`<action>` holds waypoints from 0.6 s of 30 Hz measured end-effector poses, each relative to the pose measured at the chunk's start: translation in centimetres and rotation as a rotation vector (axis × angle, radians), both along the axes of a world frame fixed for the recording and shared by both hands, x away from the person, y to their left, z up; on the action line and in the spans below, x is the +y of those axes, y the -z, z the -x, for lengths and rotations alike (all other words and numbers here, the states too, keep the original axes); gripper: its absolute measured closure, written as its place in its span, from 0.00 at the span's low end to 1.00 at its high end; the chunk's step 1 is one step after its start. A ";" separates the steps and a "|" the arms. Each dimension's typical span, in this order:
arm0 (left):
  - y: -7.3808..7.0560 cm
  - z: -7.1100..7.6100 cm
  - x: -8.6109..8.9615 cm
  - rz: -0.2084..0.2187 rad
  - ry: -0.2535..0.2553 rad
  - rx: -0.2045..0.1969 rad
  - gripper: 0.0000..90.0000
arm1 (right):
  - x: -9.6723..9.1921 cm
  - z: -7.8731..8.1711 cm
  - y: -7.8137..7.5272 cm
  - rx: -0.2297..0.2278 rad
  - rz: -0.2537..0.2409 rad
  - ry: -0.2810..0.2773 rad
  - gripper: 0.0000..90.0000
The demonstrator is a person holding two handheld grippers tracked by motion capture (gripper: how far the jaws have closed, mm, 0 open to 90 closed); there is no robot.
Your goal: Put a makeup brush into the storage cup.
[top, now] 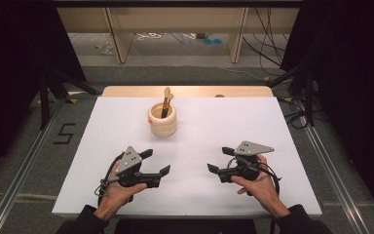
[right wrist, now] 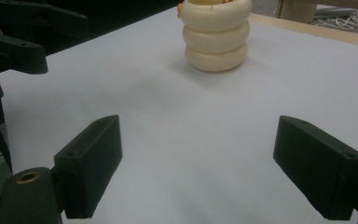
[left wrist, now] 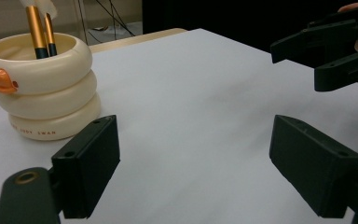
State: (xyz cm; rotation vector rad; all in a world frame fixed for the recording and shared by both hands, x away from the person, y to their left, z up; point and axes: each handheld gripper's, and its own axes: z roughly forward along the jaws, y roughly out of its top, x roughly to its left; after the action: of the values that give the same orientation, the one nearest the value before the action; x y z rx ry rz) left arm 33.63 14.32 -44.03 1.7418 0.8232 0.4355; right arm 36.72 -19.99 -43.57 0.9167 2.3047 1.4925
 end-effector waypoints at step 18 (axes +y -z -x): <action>0.1 0.6 0.9 -0.012 -0.025 0.002 0.18 | 0.2 0.0 0.1 -0.003 -0.006 -0.011 0.18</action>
State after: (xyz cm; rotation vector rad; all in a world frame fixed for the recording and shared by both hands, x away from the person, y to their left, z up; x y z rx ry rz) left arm 33.02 15.24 -44.13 1.7446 0.8460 0.4566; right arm 36.69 -19.75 -43.69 0.9041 2.3076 1.5053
